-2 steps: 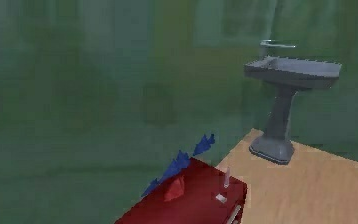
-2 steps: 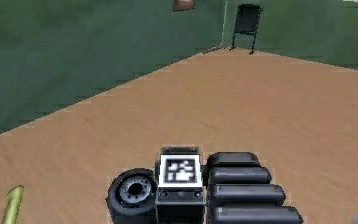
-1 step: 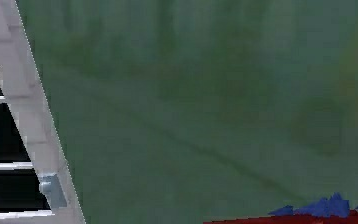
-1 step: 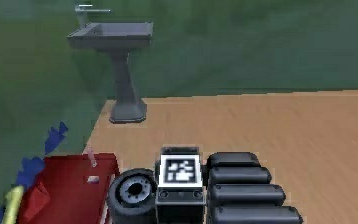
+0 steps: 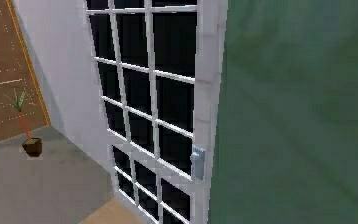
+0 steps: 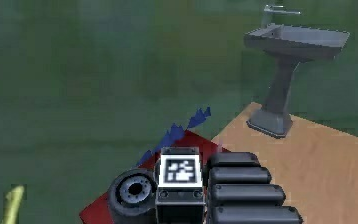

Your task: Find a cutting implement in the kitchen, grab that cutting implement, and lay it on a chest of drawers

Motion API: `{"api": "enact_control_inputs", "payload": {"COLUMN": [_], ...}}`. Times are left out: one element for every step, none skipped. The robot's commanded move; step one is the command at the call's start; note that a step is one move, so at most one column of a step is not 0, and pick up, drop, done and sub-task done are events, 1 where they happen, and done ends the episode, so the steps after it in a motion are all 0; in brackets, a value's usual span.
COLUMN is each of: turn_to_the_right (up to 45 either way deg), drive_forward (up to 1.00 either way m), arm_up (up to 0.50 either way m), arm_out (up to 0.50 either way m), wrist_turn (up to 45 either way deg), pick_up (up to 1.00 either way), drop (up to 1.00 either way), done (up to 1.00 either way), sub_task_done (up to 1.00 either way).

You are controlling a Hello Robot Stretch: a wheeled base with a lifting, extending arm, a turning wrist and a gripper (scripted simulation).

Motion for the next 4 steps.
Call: {"api": "enact_control_inputs", "payload": {"turn_to_the_right": [-39.0, 45.0, 45.0, 45.0], "drive_forward": [0.00, 0.00, 0.00, 0.00], "arm_up": [0.00, 0.00, 0.00, 0.00], "arm_out": [0.00, 0.00, 0.00, 0.00], "wrist_turn": [0.0, 0.0, 0.0, 0.0], "pick_up": [0.00, 0.00, 0.00, 0.00], "drop": [0.00, 0.00, 0.00, 0.00], "done": [0.00, 0.00, 0.00, 0.00], "sub_task_done": [0.00, 0.00, 0.00, 0.00]}}
